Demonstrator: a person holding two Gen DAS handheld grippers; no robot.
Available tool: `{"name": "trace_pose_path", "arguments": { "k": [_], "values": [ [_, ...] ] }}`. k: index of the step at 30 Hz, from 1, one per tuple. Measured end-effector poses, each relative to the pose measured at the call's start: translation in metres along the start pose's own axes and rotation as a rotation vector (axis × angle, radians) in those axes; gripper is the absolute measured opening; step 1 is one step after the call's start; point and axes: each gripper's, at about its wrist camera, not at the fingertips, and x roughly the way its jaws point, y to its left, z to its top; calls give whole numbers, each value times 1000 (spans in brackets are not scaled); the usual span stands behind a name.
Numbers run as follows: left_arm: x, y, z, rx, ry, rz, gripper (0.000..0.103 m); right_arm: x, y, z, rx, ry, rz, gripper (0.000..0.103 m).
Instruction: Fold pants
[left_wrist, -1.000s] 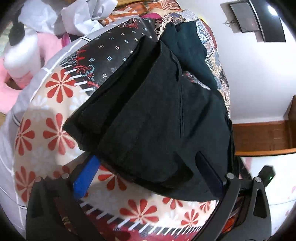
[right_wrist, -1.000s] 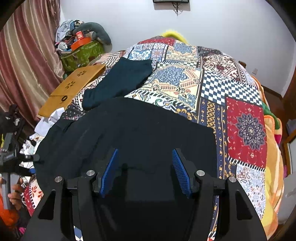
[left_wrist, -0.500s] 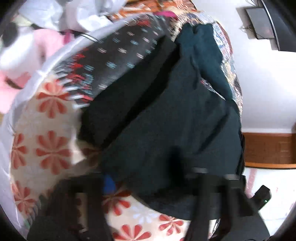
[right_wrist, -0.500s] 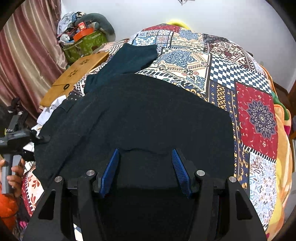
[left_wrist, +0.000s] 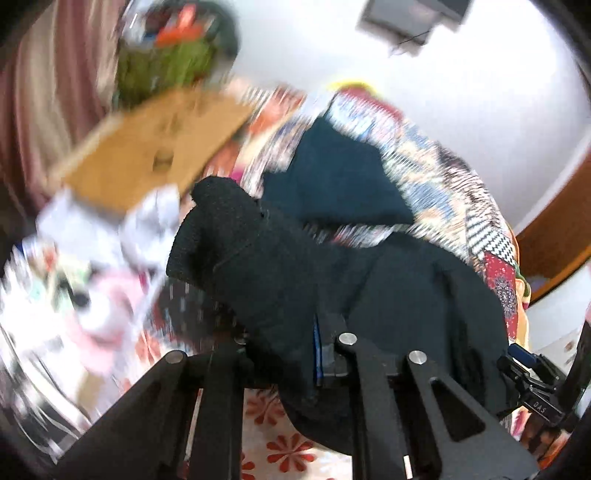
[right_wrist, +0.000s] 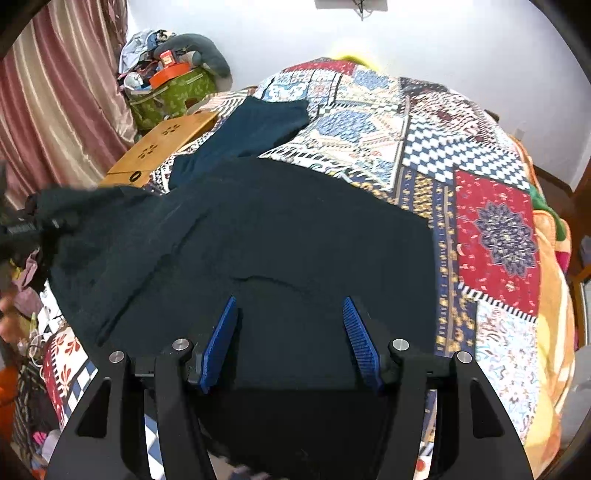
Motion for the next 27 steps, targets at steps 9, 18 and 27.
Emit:
{"name": "trace_pose_path", "arguments": {
  "k": [9, 18, 27],
  "values": [
    [-56, -105, 42, 242, -229, -78, 13, -29, -30, -11, 56, -64, -17, 56],
    [-49, -211, 39, 401, -194, -264, 13, -57, -66, -25, 111, -111, -60, 56],
    [40, -280, -34, 545, 217, -466, 13, -69, -95, -43, 174, -104, -88, 56]
  ]
}}
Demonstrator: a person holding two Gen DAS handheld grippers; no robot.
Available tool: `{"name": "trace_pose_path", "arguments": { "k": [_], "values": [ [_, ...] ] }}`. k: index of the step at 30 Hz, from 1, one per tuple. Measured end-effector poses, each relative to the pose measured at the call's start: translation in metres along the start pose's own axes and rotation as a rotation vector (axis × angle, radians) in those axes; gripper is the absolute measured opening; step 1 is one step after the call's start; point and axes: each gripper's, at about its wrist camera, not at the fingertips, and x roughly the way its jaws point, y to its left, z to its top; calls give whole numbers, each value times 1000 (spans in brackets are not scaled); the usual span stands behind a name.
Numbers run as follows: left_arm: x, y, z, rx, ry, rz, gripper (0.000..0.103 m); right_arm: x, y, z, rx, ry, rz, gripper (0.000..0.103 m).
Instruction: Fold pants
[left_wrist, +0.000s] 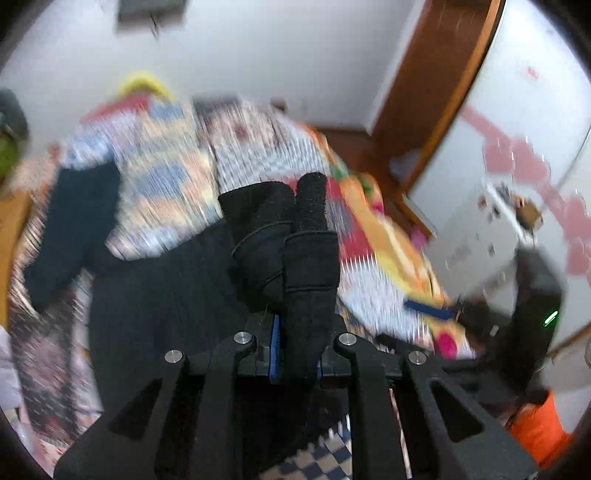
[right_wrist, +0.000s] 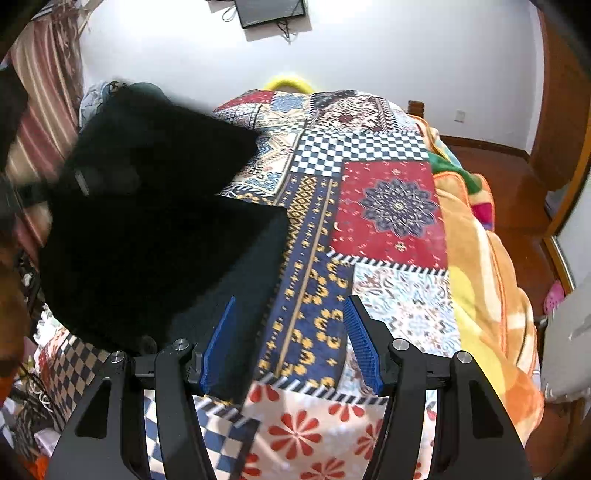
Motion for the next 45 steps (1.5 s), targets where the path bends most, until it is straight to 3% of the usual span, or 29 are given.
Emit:
{"name": "trace_pose_path", "arguments": {
  "k": [5, 7, 9, 11, 15, 18, 21, 24, 28, 33, 34, 36, 45],
  "values": [
    [34, -10, -19, 70, 161, 41, 17, -4, -9, -8, 19, 10, 0, 56],
    [32, -13, -19, 89, 170, 33, 28, -5, -9, -9, 19, 12, 1, 56],
    [25, -10, -16, 71, 163, -10, 67, -7, -7, -8, 9, 7, -4, 56],
    [8, -6, -13, 44, 111, -44, 80, -10, -4, -6, 4, -10, -15, 56],
    [-25, 15, -1, 6, 0, -8, 85, -18, 0, 3, 9, -55, -15, 56],
    [-41, 43, 15, -27, -70, 117, 88, -21, 6, 9, 4, -74, -3, 63],
    [-46, 78, 37, -24, -122, 270, 92, -19, 17, 14, -18, -89, 14, 63],
    [-34, 106, 55, -16, -103, 362, 92, -12, 27, 15, -30, -76, 36, 63],
    [2, 148, 66, -41, -22, 400, 92, 6, 40, 12, -49, -34, 50, 63],
    [70, 169, 37, -2, 144, 463, 93, 22, 42, 4, -31, 15, 44, 63],
    [75, 170, 28, 12, 128, 466, 93, 24, 40, 3, -24, 25, 45, 64],
    [69, 169, 21, 29, 78, 472, 94, 25, 39, 3, -15, 30, 45, 66],
    [38, 172, -7, 41, 123, 521, 94, 19, 43, 10, -75, 6, -19, 66]
  ]
}}
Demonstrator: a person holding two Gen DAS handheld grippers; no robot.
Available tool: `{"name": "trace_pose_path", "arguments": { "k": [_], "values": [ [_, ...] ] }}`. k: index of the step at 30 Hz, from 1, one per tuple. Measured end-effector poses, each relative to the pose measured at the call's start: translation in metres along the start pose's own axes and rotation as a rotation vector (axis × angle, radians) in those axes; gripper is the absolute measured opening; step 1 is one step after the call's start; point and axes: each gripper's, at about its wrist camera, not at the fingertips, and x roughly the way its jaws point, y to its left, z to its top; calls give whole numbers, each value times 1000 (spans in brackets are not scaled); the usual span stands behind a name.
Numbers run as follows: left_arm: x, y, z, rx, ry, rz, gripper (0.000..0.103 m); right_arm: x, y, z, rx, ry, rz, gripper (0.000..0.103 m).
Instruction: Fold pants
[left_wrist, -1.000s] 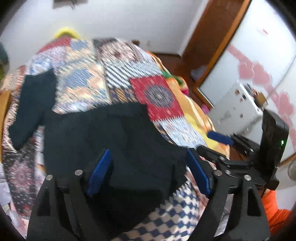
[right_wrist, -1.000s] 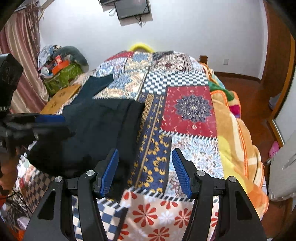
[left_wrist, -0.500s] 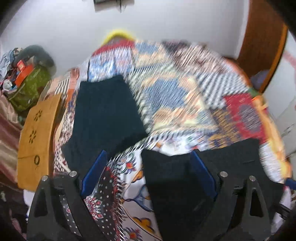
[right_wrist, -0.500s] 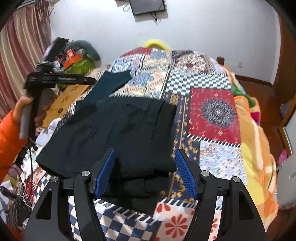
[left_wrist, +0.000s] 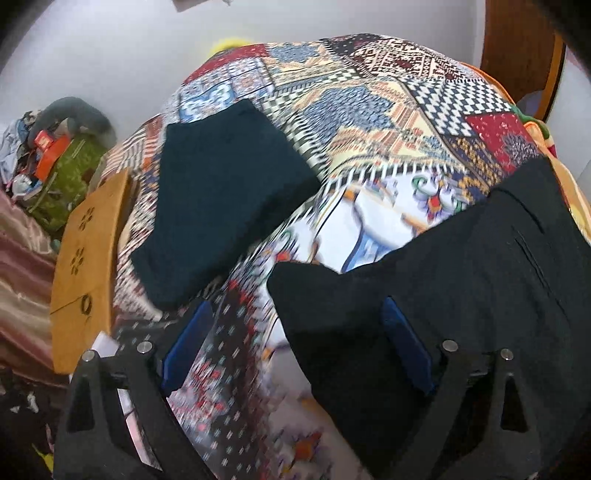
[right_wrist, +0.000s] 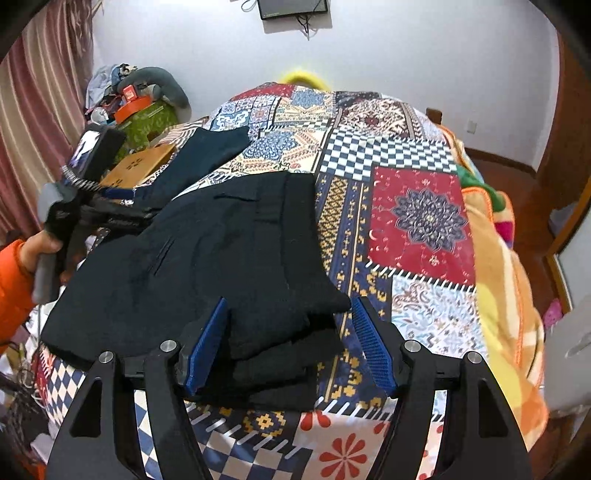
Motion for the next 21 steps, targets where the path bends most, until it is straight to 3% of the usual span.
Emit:
{"name": "trace_pose_path", "arguments": {
  "k": [4, 9, 15, 19, 21],
  "values": [
    [-20, 14, -35, -41, 18, 27, 94, -6, 0, 2, -3, -19, -1, 66],
    [-38, 32, -83, -115, 67, 9, 94, -13, 5, 2, -13, -37, 4, 66],
    [-64, 40, -135, -273, 84, -4, 94, -13, 17, -3, -28, -28, 26, 66],
    [-83, 21, -147, -240, 49, 24, 94, -14, 23, -3, -34, -39, 34, 66],
    [-89, 12, -145, -231, 44, 28, 86, -17, 25, -1, -34, -51, 31, 66]
  ]
}}
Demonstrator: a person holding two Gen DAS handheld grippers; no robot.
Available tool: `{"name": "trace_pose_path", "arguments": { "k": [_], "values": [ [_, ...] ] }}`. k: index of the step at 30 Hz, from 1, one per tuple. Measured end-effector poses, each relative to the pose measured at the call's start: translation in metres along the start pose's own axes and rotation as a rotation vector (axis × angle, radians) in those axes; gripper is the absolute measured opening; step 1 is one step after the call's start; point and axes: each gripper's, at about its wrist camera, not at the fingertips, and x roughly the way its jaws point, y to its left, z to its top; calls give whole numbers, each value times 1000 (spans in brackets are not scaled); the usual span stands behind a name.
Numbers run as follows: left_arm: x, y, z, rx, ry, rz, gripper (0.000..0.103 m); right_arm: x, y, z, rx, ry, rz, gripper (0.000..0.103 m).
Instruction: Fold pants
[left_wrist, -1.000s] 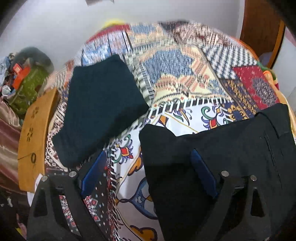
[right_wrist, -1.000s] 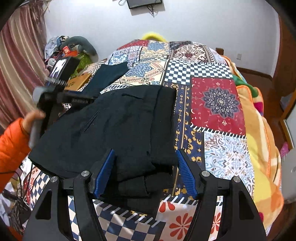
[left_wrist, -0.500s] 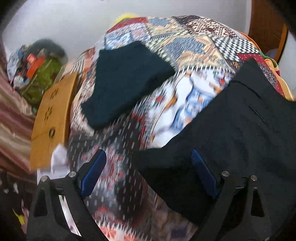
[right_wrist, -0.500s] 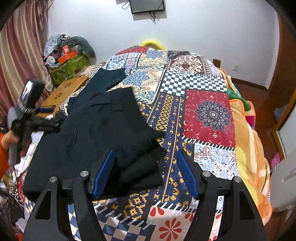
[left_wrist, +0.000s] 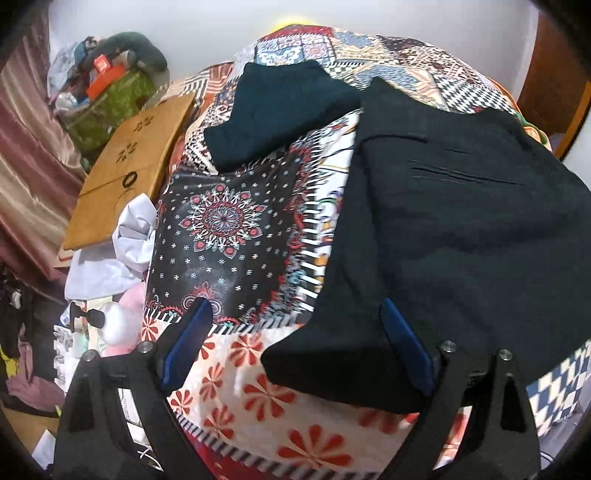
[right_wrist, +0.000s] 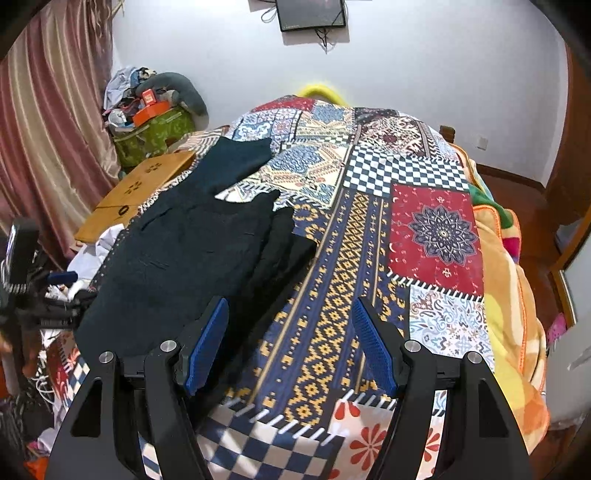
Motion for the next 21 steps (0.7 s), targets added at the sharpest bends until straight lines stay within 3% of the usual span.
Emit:
{"name": "trace_pose_path", "arguments": {
  "k": [2, 9, 13, 16, 19, 21],
  "values": [
    [-3, -8, 5, 3, 2, -25, 82, -3, 3, 3, -14, -17, -9, 66],
    [-8, -20, 32, 64, -41, -46, 81, -8, 3, 7, -5, -37, 12, 66],
    [-31, -8, 57, 28, -113, -105, 82, 6, 8, -7, -30, 24, 19, 66],
    [-30, -6, 71, 19, -109, -174, 85, 24, 11, -21, -65, 58, -4, 65],
    [-2, -15, 68, 77, -70, -133, 85, 25, 0, -23, -22, 57, 10, 66],
    [22, -20, 59, 131, -56, -97, 91, 25, -5, -23, -15, 53, 0, 66]
  ]
}}
